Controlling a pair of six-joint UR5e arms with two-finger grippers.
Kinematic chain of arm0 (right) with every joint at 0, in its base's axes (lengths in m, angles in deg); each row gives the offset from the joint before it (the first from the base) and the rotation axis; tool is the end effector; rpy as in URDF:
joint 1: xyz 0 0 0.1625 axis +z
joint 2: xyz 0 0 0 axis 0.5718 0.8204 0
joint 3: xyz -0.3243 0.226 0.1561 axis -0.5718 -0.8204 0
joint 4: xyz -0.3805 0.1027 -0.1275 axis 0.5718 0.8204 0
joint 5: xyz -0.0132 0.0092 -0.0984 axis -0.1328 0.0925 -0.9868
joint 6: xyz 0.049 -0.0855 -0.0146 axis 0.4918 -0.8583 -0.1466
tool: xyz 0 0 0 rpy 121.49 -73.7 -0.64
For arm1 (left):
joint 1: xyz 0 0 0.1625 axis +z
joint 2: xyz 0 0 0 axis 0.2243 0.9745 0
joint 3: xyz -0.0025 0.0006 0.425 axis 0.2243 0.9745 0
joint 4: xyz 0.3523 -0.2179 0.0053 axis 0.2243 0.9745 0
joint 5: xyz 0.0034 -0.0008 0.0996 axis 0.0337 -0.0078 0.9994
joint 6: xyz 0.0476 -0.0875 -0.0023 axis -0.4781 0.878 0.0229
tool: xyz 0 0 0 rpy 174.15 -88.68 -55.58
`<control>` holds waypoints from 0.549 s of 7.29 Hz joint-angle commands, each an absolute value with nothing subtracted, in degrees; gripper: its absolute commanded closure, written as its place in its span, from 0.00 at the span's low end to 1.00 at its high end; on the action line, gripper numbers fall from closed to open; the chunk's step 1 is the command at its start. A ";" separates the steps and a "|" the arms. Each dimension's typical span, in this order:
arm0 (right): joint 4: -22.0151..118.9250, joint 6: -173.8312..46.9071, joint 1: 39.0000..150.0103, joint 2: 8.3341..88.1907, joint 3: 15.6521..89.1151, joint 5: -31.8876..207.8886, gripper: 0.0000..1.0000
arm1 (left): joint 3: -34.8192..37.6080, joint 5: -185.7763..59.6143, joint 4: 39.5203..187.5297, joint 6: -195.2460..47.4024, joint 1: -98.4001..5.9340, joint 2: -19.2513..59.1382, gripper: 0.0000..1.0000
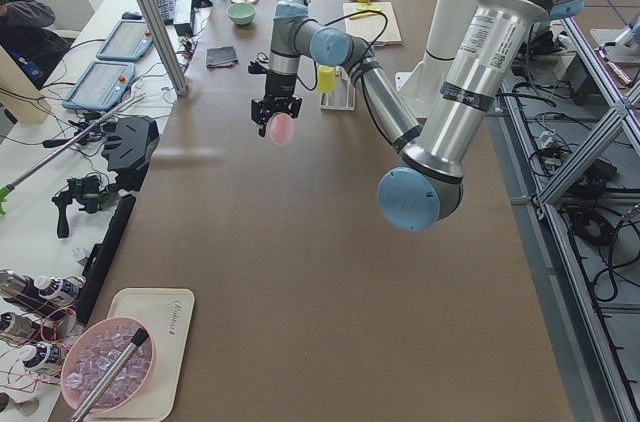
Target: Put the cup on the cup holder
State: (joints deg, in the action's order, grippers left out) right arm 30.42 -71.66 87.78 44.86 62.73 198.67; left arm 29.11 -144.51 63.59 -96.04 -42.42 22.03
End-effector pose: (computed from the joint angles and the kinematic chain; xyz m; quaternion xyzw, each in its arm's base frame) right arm -0.3031 -0.5078 0.2511 0.3607 -0.4850 -0.3930 0.6929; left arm 0.2154 -0.5073 0.2973 0.1973 0.1608 0.3708 0.8932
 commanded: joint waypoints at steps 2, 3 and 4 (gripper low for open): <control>1.24 -57.40 87.78 48.32 56.62 197.79 0.65 | 28.21 -152.46 90.98 -94.46 -42.23 13.13 0.43; -4.42 -55.90 87.61 48.94 54.94 196.39 0.65 | 25.94 -152.64 103.12 -94.37 -42.15 10.92 0.44; -8.82 -55.79 87.26 48.86 53.36 194.55 0.65 | 22.61 -154.64 115.34 -94.10 -42.06 9.68 0.44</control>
